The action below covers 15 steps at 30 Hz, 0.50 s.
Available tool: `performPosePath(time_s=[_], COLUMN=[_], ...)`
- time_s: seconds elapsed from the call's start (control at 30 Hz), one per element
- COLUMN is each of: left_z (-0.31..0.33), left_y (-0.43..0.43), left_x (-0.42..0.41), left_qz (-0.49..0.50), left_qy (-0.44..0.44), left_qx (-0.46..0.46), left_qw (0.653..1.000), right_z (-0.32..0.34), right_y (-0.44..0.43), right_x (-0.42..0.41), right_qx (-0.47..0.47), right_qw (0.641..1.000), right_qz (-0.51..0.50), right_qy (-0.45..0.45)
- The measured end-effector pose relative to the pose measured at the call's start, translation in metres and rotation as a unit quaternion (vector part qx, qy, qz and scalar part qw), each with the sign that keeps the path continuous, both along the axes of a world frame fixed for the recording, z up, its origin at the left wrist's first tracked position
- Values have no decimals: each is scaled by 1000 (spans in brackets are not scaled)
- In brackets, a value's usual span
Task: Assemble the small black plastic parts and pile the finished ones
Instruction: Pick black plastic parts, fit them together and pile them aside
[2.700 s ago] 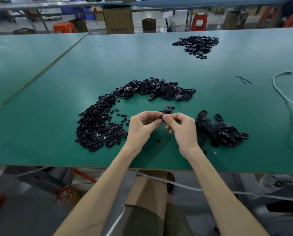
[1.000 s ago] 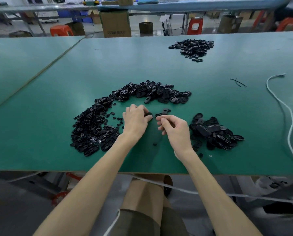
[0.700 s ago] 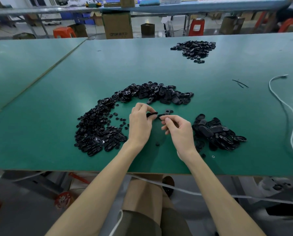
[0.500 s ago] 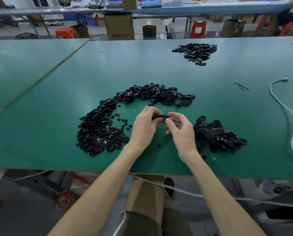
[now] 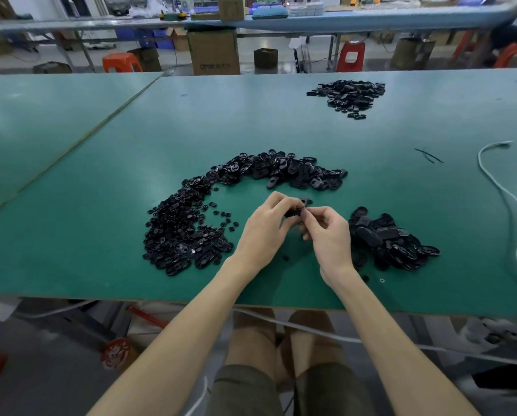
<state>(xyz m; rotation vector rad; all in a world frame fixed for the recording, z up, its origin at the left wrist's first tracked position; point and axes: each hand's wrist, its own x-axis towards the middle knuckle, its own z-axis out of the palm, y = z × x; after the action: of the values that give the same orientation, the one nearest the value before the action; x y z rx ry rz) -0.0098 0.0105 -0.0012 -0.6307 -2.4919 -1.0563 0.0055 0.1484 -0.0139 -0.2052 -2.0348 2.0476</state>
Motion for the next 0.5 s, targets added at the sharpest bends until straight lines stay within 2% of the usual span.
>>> performPosePath(time_s=[0.13, 0.27, 0.4, 0.5], left_z=[3, 2, 6, 12], left_y=[1, 3, -12, -43], left_x=[1, 0, -8, -25], left_qz=[2, 31, 89, 163], left_qy=[20, 33, 8, 3], left_qx=[-28, -6, 36, -3], left_qw=[999, 999, 995, 987], right_z=[1, 0, -1, -4], right_y=[-1, 0, 1, 3], right_x=[0, -1, -1, -2], right_qx=[-1, 2, 17, 13], right_qw=[1000, 1000, 1000, 1000], right_qz=[-18, -28, -13, -15], right_qy=[-4, -4, -6, -7])
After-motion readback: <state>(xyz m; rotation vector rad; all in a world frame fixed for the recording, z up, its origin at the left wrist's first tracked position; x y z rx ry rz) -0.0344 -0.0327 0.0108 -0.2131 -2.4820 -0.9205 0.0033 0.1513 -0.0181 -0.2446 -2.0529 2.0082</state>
